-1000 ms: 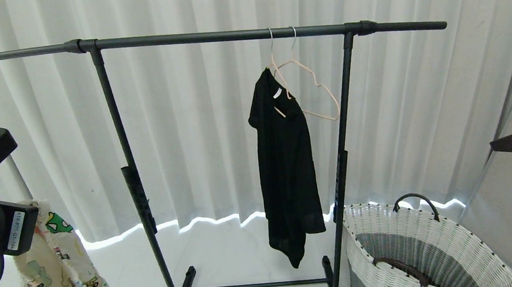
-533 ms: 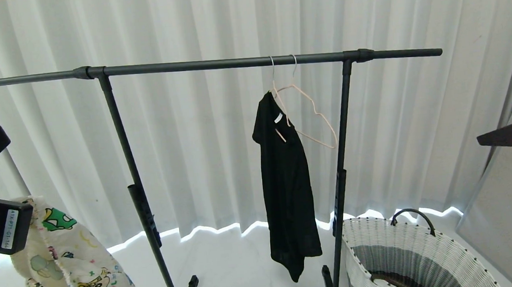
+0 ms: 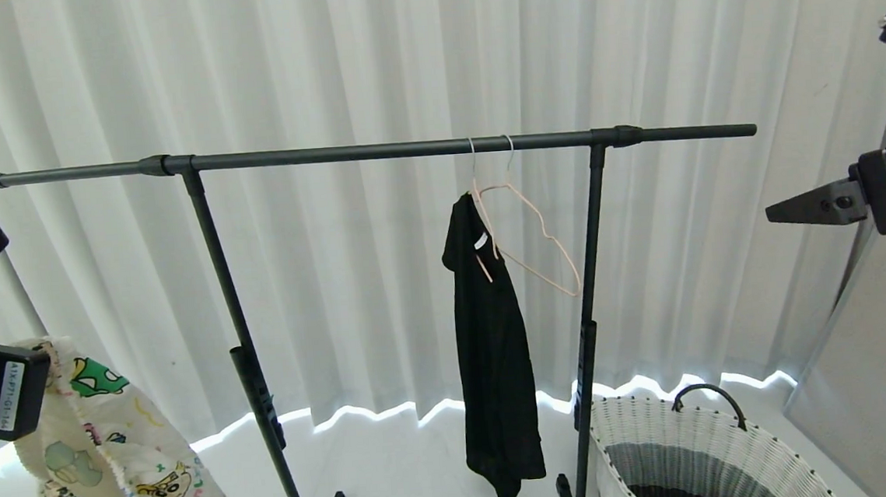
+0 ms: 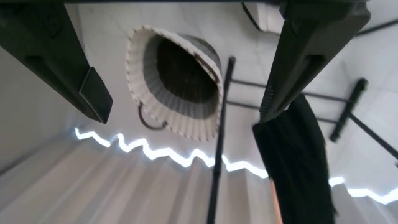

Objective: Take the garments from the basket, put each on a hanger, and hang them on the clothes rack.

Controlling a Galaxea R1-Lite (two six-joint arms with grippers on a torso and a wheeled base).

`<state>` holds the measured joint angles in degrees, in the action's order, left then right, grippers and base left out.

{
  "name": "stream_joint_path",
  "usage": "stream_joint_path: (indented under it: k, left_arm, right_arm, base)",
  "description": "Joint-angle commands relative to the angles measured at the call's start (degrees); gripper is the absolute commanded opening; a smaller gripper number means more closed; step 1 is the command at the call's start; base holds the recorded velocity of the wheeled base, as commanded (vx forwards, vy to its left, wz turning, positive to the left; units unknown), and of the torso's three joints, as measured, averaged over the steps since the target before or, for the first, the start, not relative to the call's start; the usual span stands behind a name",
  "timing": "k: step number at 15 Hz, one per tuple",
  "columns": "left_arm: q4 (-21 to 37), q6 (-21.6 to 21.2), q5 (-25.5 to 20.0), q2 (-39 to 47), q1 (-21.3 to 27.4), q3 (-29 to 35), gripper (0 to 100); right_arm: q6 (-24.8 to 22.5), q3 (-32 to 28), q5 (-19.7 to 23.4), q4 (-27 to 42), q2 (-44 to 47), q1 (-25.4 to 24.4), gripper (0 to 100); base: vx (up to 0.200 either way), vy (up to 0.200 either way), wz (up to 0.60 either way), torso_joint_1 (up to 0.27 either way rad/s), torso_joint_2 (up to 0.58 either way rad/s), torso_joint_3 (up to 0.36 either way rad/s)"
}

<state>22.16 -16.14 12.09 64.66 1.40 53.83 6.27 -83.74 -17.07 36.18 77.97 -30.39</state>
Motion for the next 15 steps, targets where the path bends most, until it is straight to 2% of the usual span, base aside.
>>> stream_joint_path:
  k: [1,5,7,8,10,11,13,15]
  left_arm:
    - [-0.01,-0.03,0.04,0.12,0.00,0.04,0]
    - [-0.01,0.06,-0.05,0.03,0.62,-0.04,0]
    - [-0.10,0.23,-0.05,-0.15,2.29,-0.04,0]
    - [-0.28,0.06,0.04,-0.15,3.08,-0.13,0]
    - [-0.28,0.06,0.04,0.03,3.87,-0.13,0]
    - [-0.28,0.06,0.04,0.03,4.49,-0.22,0]
    - [-0.28,0.23,0.04,0.03,5.54,-0.13,0]
    - [-0.37,0.32,0.04,0.03,6.33,-0.13,0]
  right_arm:
    - [-0.38,4.11,1.77,-3.75,-0.01,-0.02,100]
    - [-0.82,4.90,3.09,-6.21,0.43,0.07,100]
    - [-0.82,4.90,3.27,-7.27,1.22,0.42,100]
    - [-0.82,4.90,4.85,-9.20,2.10,1.21,100]
    - [-2.05,5.25,8.10,-12.80,3.33,3.06,100]
    - [-4.16,5.60,9.42,-14.47,4.03,4.81,100]
    - [-7.94,6.57,11.27,-18.08,5.35,6.22,100]
    - [-8.55,6.39,11.79,-19.66,7.19,6.22,100]
  base:
    - [0.000,0.200,0.00,0.032,-0.07,-0.041]
    - [0.000,0.200,0.00,0.014,-0.02,-0.009]
    - [0.000,0.000,0.00,0.000,0.00,0.000]
    - [0.000,0.000,0.00,0.000,0.00,0.000]
    - [0.200,0.000,0.00,0.002,0.00,-0.005]
    - [0.200,0.000,0.00,-0.012,-0.01,0.007]
    - [0.200,0.000,0.00,0.002,0.00,0.002]
    - [0.200,0.000,0.00,0.007,0.00,0.000]
